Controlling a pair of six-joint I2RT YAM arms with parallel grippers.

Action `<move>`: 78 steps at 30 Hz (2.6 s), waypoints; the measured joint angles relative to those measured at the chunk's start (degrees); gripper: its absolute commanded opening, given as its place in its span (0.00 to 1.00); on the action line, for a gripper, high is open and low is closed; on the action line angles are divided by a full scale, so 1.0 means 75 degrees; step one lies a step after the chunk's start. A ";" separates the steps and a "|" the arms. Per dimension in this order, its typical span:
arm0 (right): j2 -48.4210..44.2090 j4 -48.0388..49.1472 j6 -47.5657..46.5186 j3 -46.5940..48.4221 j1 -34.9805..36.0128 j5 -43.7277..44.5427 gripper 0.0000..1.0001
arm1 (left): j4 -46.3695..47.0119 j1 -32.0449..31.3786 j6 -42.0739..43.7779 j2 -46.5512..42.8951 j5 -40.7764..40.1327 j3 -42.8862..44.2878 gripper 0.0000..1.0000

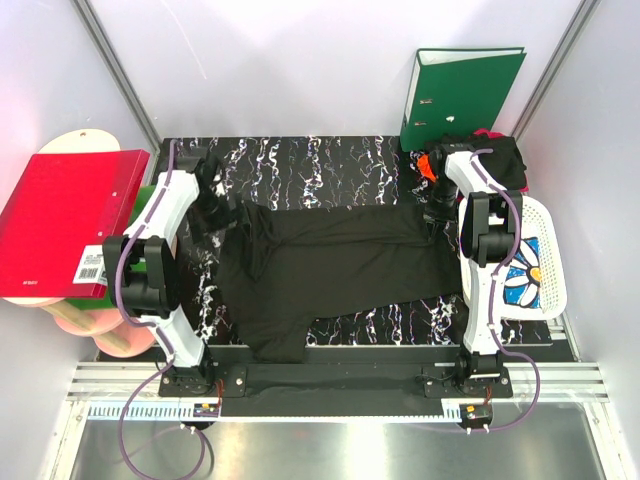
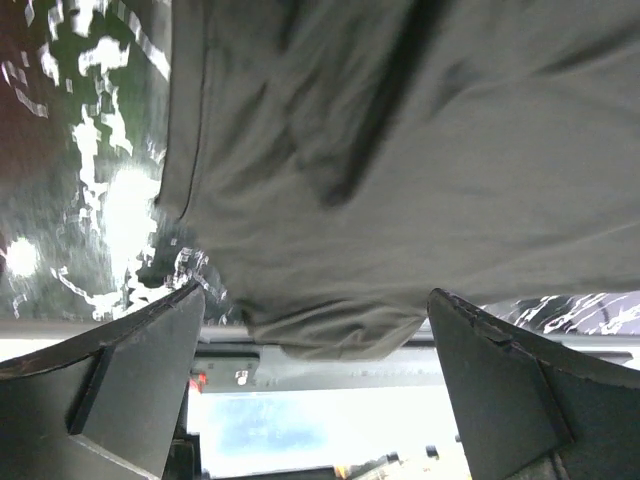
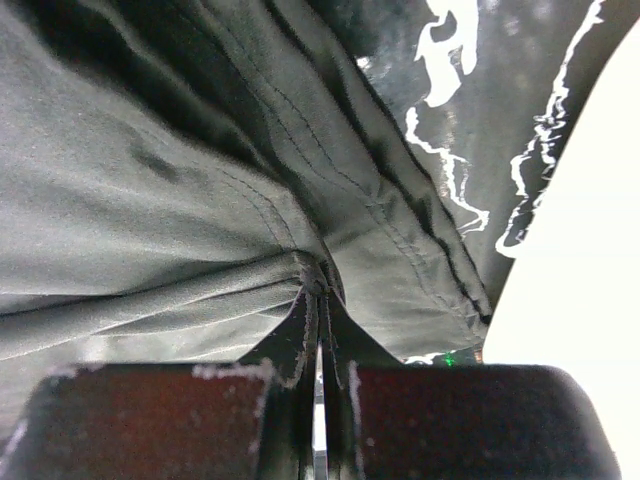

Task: Fold and stack the t-shirts
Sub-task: Fold the flattened tshirt in 1/3 of the way

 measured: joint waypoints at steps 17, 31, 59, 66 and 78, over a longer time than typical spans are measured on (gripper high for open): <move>0.0020 0.0128 -0.0230 -0.0134 0.0006 0.0047 0.00 | 0.0070 -0.1122 0.0052 0.1923 -0.1612 0.1574 0.81; 0.0020 0.0277 -0.0405 -0.0303 0.0006 -0.0061 0.00 | 0.0064 -0.1049 0.0017 0.2929 -0.2567 0.2206 0.48; 0.0102 0.0321 -0.0519 -0.0321 0.0006 -0.0291 0.00 | -0.0659 -0.0883 0.0242 0.2186 -0.3042 0.1929 0.00; 0.0105 0.0321 -0.0519 -0.0323 0.0006 -0.0297 0.00 | -0.0723 -0.0854 0.0321 0.1606 -0.3013 0.1282 0.00; 0.0105 0.0332 -0.0516 -0.0358 0.0006 -0.0265 0.00 | -0.0740 -0.0851 0.0428 0.1291 -0.2591 -0.0251 0.00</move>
